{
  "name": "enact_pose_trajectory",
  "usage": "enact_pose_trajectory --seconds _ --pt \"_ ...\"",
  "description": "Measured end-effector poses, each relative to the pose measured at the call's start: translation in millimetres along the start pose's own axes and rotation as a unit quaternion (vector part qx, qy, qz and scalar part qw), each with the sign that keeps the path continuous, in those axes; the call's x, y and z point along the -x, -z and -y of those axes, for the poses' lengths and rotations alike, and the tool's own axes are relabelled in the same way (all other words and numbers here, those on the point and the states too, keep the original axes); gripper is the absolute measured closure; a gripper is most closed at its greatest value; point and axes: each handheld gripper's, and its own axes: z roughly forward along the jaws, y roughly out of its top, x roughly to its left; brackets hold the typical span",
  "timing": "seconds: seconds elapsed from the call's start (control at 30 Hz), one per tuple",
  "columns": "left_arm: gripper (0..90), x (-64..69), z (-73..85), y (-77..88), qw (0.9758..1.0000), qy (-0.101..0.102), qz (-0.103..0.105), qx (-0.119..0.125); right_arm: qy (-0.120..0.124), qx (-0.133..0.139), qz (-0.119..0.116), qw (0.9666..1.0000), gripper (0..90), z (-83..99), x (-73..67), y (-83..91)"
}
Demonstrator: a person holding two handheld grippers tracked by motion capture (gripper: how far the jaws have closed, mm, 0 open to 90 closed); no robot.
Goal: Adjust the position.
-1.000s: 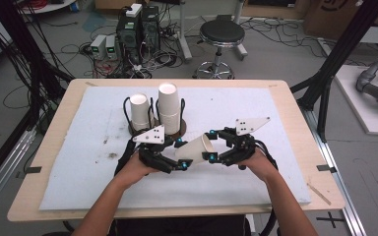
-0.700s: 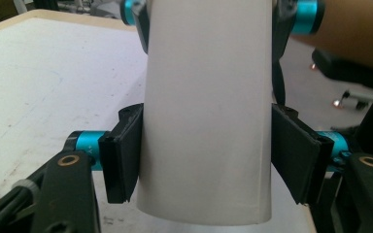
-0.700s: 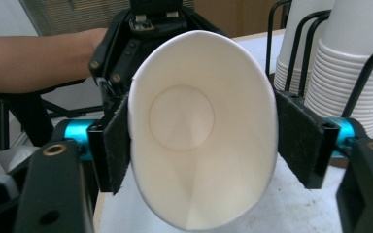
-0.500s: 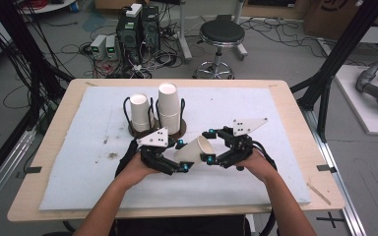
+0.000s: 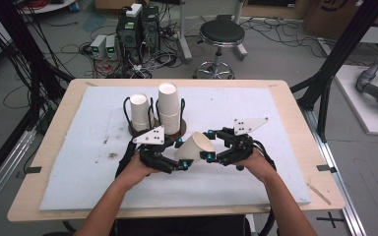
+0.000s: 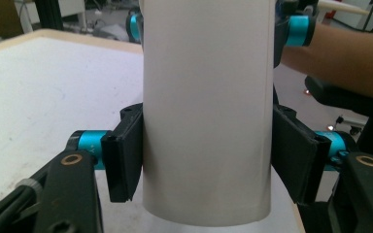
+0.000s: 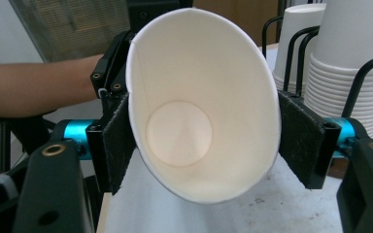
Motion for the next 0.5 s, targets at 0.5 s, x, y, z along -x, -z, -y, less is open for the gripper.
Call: enact_pose_trajectory --seconds 0.5 --pt "34.9 1.9 -1.0 -5.9 0.9993 -0.010 0.002 -0.036 0.008 -0.016 0.000 0.9998 27.7 -2.6 -3.0 -2.5"
